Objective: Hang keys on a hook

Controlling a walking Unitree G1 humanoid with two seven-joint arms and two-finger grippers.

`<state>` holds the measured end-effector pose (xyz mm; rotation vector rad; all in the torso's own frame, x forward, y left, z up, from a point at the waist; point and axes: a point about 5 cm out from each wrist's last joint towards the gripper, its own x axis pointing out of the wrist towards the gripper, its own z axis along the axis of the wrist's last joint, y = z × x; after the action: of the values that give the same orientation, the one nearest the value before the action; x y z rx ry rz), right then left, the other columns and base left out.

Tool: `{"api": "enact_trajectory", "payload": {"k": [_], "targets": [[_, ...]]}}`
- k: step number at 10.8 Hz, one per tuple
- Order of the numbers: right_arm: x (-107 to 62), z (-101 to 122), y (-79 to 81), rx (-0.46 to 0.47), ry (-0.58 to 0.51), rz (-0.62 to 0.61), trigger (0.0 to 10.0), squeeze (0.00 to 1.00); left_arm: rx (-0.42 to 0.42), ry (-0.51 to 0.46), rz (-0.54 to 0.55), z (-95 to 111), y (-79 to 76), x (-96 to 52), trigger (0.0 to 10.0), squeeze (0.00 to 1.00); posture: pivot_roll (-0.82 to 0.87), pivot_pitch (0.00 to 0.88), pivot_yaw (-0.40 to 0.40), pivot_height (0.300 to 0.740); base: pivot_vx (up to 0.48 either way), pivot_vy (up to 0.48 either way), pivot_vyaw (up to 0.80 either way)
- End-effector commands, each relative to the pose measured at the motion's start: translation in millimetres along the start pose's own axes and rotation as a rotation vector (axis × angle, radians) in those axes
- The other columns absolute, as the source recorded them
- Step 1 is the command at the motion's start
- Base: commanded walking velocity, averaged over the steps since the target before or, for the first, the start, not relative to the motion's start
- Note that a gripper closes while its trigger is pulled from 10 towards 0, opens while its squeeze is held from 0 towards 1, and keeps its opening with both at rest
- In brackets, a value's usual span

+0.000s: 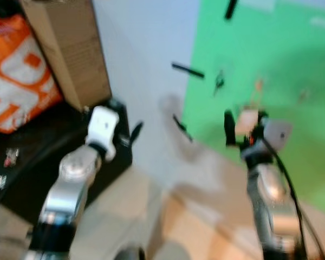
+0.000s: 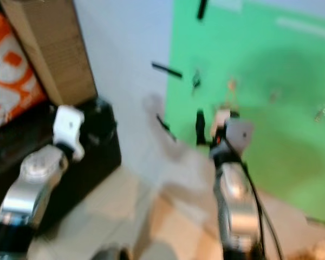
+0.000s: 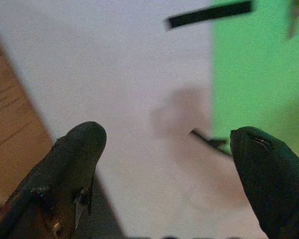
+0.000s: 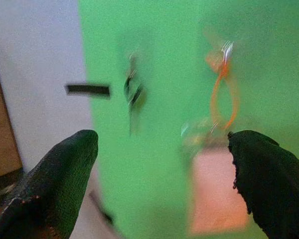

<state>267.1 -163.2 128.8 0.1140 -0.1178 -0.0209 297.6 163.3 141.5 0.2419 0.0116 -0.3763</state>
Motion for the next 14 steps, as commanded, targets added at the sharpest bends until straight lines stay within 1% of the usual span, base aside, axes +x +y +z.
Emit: {"api": "enact_trajectory", "payload": {"k": [1, 2, 3, 4, 6, 7, 10, 13, 14], "targets": [[-2.3, -1.5, -7.9, -0.008, 0.041, -0.047, 10.0, 1.00, 0.032, 0.005, 0.016, -1.5, -1.0, -2.5, 10.0, 0.00, -0.09, 0.000, 0.034, 0.740, 0.000, 0.000, 0.76], [-6.0, -5.1, -11.2, -0.015, 0.061, -0.071, 10.0, 1.00, 0.046, 0.011, 0.017, -3.9, -1.2, -3.5, 10.0, 0.00, -0.09, 0.000, 0.034, 0.740, 0.000, 0.000, 0.74], [-10.5, -11.2, -14.9, -0.038, 0.106, -0.092, 10.0, 1.00, 0.048, 0.023, 0.034, -7.9, -0.4, -4.6, 10.0, 0.00, -0.10, 0.000, 0.039, 0.740, 0.000, 0.000, 0.74], [-13.1, -15.1, -14.9, -0.047, 0.145, -0.087, 10.0, 1.00, 0.027, 0.035, 0.060, -11.1, 0.7, -4.9, 10.0, 0.00, -0.10, 0.000, 0.041, 0.740, 0.000, 0.000, 0.76], [-16.5, -19.2, -10.9, -0.052, 0.182, -0.044, 10.0, 1.00, 0.008, 0.040, 0.081, -15.3, -0.4, -5.6, 10.0, 0.00, -0.11, 0.000, 0.031, 0.740, 0.000, 0.000, 0.79], [-20.3, -28.3, -11.8, -0.064, 0.231, -0.022, 10.0, 1.00, -0.016, 0.041, 0.109, -19.8, -3.1, -8.1, 10.0, 0.00, -0.10, 0.000, 0.018, 0.740, 0.000, 0.000, 0.79], [-22.0, -34.5, -15.0, -0.058, 0.267, -0.050, 10.0, 1.00, -0.028, 0.036, 0.110, -20.8, -5.0, -11.4, 10.0, 0.00, -0.09, 0.000, 0.010, 0.740, 0.000, 0.000, 0.79], [-22.4, -39.4, -14.6, -0.063, 0.298, -0.067, 10.0, 1.00, -0.036, 0.043, 0.112, -22.8, -2.4, -8.6, 10.0, 0.00, -0.08, 0.000, 0.019, 0.740, 0.000, 0.000, 0.00], [-23.2, -40.6, -11.5, -0.061, 0.300, -0.062, 10.0, 1.00, -0.036, 0.050, 0.112, -23.5, -0.9, -9.1, 10.0, 0.00, -0.07, 0.000, 0.013, 0.740, 0.270, 0.000, 0.00]]}}
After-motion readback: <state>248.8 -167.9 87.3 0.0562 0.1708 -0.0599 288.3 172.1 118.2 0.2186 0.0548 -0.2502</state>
